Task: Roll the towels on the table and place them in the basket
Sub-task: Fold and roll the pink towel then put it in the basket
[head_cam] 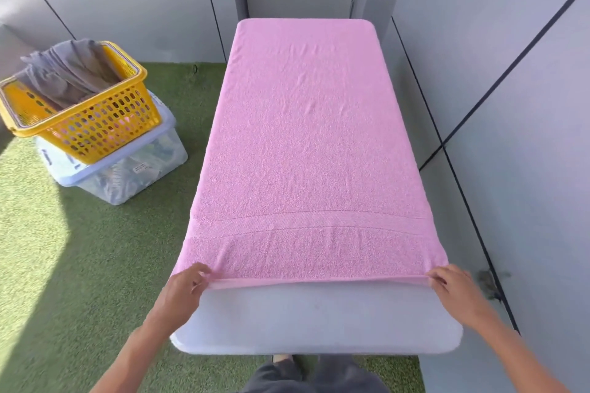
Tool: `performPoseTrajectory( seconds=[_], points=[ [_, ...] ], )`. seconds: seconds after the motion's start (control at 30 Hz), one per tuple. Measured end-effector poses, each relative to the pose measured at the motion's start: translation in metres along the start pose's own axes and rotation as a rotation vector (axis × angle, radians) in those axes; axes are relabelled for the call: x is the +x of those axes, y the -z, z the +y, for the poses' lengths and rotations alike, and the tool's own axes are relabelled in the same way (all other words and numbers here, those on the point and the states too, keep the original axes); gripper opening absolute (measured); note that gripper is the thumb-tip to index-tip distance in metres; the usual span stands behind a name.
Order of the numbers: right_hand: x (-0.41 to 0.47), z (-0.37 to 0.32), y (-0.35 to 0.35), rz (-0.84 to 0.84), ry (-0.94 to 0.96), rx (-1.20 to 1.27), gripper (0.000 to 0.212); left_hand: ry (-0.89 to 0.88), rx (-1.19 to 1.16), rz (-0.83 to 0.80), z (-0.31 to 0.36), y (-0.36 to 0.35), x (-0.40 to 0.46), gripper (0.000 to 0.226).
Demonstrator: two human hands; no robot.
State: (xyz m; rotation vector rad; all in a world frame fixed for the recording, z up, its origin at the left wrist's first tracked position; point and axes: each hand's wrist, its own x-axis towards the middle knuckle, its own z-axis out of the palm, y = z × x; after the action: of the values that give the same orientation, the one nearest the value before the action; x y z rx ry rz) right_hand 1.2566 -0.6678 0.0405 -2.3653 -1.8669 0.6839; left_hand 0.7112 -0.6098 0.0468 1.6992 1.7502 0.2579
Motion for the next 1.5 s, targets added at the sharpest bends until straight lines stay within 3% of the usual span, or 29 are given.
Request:
performPoseTrajectory(
  seconds=[0.07, 0.13, 0.2, 0.3, 0.4, 0.5, 0.67, 0.9, 0.97, 1.1, 1.23, 1.3, 1.4, 1.5],
  points=[
    [0.010, -0.010, 0.013, -0.064, -0.065, 0.050, 0.031, 0.054, 0.035, -0.045, 0.001, 0.006, 0.014, 0.018],
    [0.012, -0.016, 0.017, -0.040, -0.124, 0.083, 0.029, 0.086, 0.173, 0.023, 0.002, 0.007, 0.018, 0.024],
    [0.002, -0.024, 0.014, 0.068, -0.203, 0.050, 0.022, 0.025, 0.304, 0.160, 0.004, 0.002, 0.012, 0.027],
    [-0.014, -0.033, 0.000, 0.247, -0.278, -0.039, 0.009, -0.144, 0.304, 0.254, 0.009, -0.013, -0.007, 0.023],
    [-0.020, -0.029, -0.023, 0.338, -0.172, -0.102, 0.009, -0.227, 0.305, 0.284, -0.006, -0.030, -0.020, 0.021],
    [-0.026, -0.026, -0.037, 0.364, -0.067, -0.033, 0.020, -0.239, 0.269, 0.315, -0.019, -0.038, -0.025, 0.034],
    [-0.028, -0.029, -0.031, 0.371, -0.015, -0.065, 0.039, -0.252, 0.235, 0.325, -0.024, -0.041, -0.023, 0.036],
    [-0.016, -0.022, -0.026, 0.407, 0.036, -0.109, 0.015, -0.177, 0.325, 0.368, -0.017, -0.031, -0.013, 0.036],
    [-0.015, -0.018, -0.025, 0.390, 0.050, -0.108, 0.028, -0.190, 0.294, 0.358, -0.014, -0.025, -0.011, 0.024],
    [-0.021, -0.001, -0.019, 0.232, 0.032, -0.084, 0.011, -0.257, 0.249, 0.205, -0.023, -0.008, -0.013, 0.013],
    [-0.020, 0.006, 0.002, -0.024, 0.027, 0.036, 0.028, -0.089, 0.257, -0.060, -0.022, 0.016, -0.004, 0.013],
    [-0.009, -0.003, 0.019, -0.172, -0.062, 0.114, 0.028, -0.010, 0.275, -0.161, -0.013, 0.022, 0.009, 0.014],
    [0.011, -0.011, 0.031, -0.329, -0.223, 0.135, 0.015, 0.062, 0.254, -0.134, -0.002, 0.023, 0.026, 0.013],
    [0.017, -0.015, 0.032, -0.244, -0.286, 0.196, 0.013, 0.050, 0.304, -0.006, 0.002, 0.020, 0.025, 0.012]
  ],
)
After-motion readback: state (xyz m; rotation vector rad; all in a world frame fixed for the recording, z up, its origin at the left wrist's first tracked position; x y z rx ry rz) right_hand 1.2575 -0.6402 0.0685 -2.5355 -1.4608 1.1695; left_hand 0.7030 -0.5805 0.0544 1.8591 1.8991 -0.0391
